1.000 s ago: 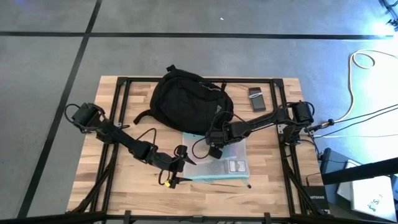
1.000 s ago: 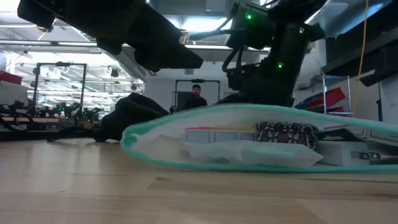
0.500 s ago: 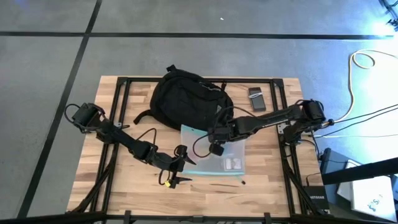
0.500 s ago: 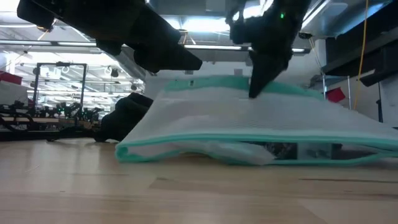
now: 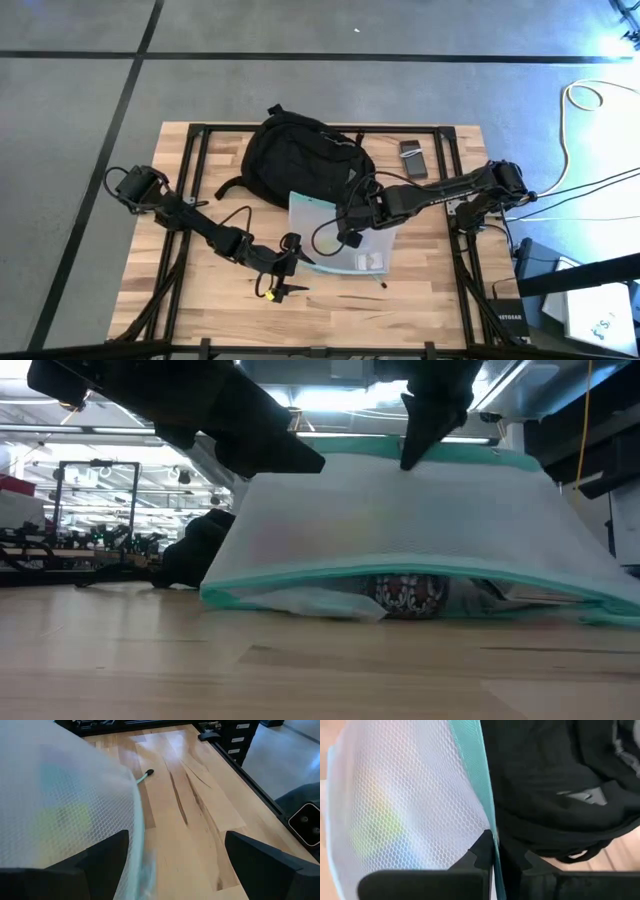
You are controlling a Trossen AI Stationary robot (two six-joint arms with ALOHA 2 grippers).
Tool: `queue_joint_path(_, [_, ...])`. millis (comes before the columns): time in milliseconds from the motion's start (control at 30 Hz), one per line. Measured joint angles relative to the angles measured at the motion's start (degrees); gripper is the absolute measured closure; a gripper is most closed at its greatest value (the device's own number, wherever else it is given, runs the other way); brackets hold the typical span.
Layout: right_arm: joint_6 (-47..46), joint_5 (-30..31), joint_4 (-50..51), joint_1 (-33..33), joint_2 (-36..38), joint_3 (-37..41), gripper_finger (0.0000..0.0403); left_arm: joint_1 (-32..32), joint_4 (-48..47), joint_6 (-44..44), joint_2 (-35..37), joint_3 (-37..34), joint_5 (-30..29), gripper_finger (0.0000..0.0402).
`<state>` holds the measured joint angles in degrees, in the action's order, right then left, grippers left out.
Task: Unpack backpack
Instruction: Remove the items from the blue zip bag
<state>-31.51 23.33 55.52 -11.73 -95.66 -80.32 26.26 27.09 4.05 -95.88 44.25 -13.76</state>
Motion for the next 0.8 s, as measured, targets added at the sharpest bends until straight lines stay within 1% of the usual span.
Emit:
queue_joint_path(267, [0.24, 0.17, 0.96, 0.00, 0.00, -0.25, 0.0403, 0.02, 0.02, 0.09, 0.00, 0.00, 0.00, 0.0086])
queue_joint_path(400, [-0.92, 1.38, 2.61, -0.02, 0.00, -0.25, 0.0403, 0.02, 0.02, 0.15, 0.00, 0.00, 0.00, 0.0086])
queue_joint_path(533, [-1.06, 0.53, 2.78, -0.30, 0.00, -0.25, 0.0403, 0.01, 0.02, 0.21, 0.00, 0.00, 0.00, 0.0086])
queue_joint_path(667, [-2.84, 3.55, 4.73, -0.67, 0.00, -0.25, 0.0403, 0.00, 0.06, 0.24, 0.00, 0.00, 0.02, 0.0086])
queue_joint_path(800, [-4.93, 3.66, 6.39, -0.66, 0.01, -0.25, 0.0403, 0.00, 0.09, 0.26, 0.00, 0.00, 0.02, 0.0086])
